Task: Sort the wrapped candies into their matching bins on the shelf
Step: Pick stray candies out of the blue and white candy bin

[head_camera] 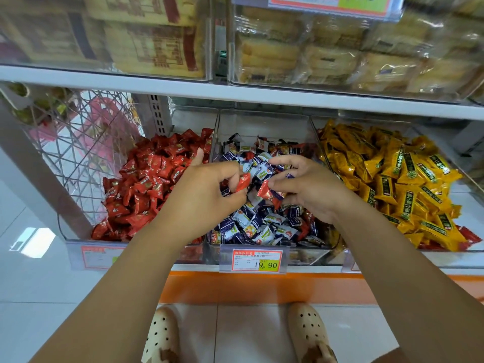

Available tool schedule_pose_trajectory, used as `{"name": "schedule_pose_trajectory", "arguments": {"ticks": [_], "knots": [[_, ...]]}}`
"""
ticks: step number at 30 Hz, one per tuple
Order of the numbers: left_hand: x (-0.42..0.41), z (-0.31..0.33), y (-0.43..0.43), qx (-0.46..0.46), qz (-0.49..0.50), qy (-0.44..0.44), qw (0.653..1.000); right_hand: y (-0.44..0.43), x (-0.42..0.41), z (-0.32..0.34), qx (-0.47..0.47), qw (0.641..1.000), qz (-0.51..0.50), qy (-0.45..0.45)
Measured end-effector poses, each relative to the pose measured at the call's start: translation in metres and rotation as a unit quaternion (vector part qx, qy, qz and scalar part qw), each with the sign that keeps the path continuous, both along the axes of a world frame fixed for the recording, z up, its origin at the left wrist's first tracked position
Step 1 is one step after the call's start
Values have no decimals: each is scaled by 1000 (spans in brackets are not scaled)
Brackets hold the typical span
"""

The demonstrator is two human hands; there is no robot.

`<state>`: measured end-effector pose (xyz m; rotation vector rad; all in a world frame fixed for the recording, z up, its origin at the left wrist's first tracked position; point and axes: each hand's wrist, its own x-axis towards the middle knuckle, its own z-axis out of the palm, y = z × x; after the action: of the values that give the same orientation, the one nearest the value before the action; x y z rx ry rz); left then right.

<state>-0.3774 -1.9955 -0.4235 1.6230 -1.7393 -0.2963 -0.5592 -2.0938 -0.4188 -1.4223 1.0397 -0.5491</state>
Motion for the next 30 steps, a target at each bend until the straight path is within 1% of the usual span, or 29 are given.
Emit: {"name": "schedule_pose_trajectory", "arguments": {"ticks": [5,12,17,21,26,29,30], "knots": [[-8,0,-2,-12,-5,-27,1000,2,-1,10,51,996,16,-67],[-8,2,-6,13,-13,-21,1000,7,-3,14,33,996,56,-69],[-8,2,-7,12,-36,-58,998,9,0,14,24,994,63,-84],[-9,5,-6,13,-48,-24,998,14,4,15,6,994,44,-98],[-13,11,-1,14,-32,17,999,18,13,8,-47,997,9,-64],[-11,12,1,12,-45,42,998,17,16,9,-30,997,11,-68],[-10,12,1,18,-50,68,996,17,16,11,-17,997,14,-77]]}}
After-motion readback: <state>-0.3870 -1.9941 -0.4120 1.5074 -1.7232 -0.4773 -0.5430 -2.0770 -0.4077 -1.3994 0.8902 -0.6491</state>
